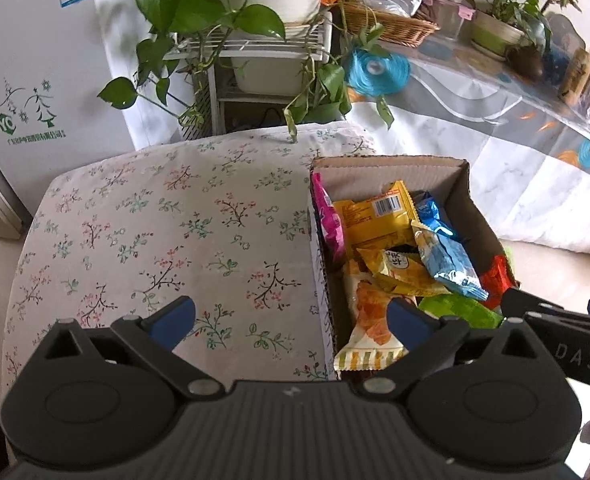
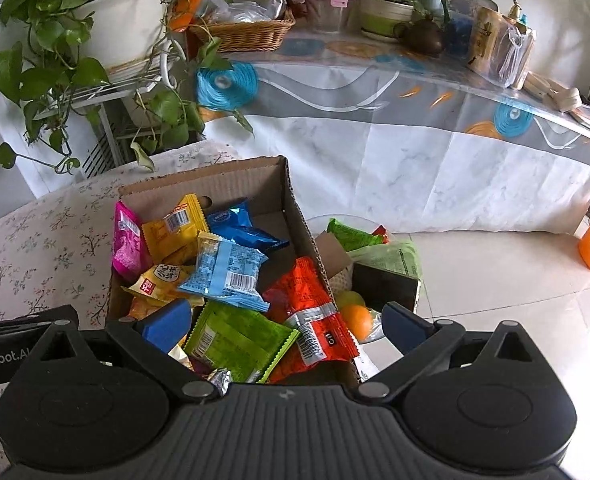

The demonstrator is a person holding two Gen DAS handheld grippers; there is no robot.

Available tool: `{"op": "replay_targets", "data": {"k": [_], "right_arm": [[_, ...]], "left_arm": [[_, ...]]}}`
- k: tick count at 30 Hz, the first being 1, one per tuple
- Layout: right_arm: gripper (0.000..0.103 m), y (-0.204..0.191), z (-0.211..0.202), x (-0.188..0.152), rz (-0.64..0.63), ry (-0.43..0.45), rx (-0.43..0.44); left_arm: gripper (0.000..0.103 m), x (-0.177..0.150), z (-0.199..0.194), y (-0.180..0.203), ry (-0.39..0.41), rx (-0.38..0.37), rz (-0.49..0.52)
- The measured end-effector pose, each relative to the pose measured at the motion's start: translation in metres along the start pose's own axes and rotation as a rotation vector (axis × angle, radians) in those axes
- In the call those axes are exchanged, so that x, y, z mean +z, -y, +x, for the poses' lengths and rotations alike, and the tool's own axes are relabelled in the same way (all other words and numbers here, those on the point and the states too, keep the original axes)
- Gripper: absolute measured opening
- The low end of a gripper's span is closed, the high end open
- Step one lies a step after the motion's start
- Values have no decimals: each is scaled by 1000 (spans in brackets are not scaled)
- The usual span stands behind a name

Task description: Organize snacks

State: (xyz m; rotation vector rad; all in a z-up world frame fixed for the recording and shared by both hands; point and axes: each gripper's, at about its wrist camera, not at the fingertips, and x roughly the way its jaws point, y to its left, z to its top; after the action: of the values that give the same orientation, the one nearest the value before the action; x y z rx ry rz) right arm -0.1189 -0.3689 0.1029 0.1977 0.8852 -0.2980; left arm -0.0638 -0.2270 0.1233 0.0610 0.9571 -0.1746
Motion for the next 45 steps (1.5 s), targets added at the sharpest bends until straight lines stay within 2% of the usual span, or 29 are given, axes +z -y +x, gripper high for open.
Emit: {"op": "replay_targets", "data": {"k": [10,19,31,45], "right_arm": [[103,2,3,1,0,-12,-23],[103,3,6,3,13,-33,18],[103,2,7,3,0,-36,2],[103,0,12,4,-13,-49,-24]], "left_arm": [[101,5,2,9,-7,33,58],[101,6,8,13,-27,55,75],[101,7,12,14,-24,48,102],[101,10,20,11,-41,7,130]]}}
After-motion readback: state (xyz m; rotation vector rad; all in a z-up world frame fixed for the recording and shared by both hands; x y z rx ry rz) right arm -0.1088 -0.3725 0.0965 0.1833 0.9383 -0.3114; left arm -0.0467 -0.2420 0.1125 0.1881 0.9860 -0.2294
